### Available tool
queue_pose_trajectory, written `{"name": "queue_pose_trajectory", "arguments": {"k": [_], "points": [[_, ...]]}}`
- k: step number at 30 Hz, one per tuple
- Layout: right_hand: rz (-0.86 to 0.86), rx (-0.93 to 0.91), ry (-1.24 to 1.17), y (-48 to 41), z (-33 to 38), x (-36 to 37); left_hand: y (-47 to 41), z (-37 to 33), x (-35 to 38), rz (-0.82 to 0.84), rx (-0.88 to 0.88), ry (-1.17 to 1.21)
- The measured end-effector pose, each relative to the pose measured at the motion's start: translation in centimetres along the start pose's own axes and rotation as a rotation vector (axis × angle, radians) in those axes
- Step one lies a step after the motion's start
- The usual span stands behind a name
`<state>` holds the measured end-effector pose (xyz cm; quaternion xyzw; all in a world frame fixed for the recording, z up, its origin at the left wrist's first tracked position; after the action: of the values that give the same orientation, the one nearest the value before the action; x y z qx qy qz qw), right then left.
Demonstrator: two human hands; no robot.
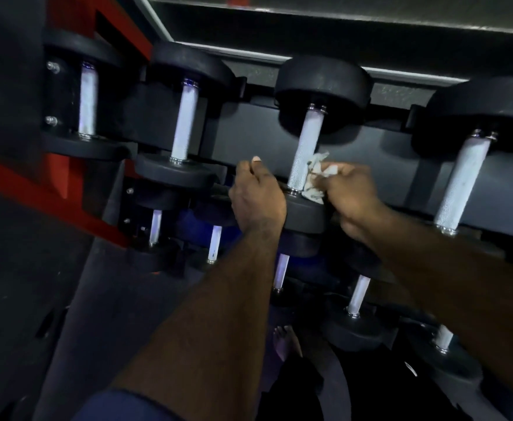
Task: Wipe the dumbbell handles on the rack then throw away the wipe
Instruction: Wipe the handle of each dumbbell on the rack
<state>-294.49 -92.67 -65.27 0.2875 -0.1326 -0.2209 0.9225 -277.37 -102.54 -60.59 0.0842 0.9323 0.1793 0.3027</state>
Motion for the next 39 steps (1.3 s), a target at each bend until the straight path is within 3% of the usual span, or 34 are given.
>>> {"name": "queue_pose_trajectory", "arguments": {"k": [5, 12, 19, 21, 24, 26, 28, 32, 39], "points": [[-0.135, 0.015, -0.430, -5.7, 3.8, -1.1, 0.1, 0.1, -0.1, -0.020, -0.002, -0.014], [-0.059, 0.028, 0.140, -0.8, -0.7, -1.1, -0.2, -0.1, -0.3, -0.004, 0.027, -0.004], [-0.359, -0.293, 0.317, 4.1, 6.5, -0.1, -0.7, -0.9, 0.6, 0.167, 0.149, -0.157], [-0.266, -0.292, 0.149, 4.4, 6.9, 2.0, -0.8, -2.0, -0.9, 0.172, 0.277, -0.350], [-0.004, -0.214, -0.320, 4.1, 7.6, 7.0, -1.7, -4.2, -7.4, -0.021, 0.558, -0.534], [0.099, -0.139, -0.423, 4.2, 8.2, 9.6, -3.4, -4.7, -11.3, -0.131, 0.648, -0.653], [0.130, -0.115, -0.402, 4.1, 8.4, 11.6, -6.4, -3.9, -14.9, -0.123, 0.571, -0.594], [0.049, -0.079, -0.447, 2.5, 7.1, 14.4, -11.9, -0.5, -17.1, 0.090, 0.179, -0.322], [-0.075, 0.024, -0.356, -3.2, 5.8, 17.4, -13.7, -1.0, -14.5, 0.220, 0.047, -0.568]]}}
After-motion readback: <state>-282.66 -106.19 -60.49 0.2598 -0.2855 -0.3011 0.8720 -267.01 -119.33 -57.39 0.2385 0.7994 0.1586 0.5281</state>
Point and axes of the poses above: each hand's wrist, its own y-axis away from the middle knuckle, its own x-axis out of the palm, z = x × y, the point moved 10 cm from there along -y, towards the middle knuckle, and after that the axes turned 11 degrees about z, right-handed, at the moved point
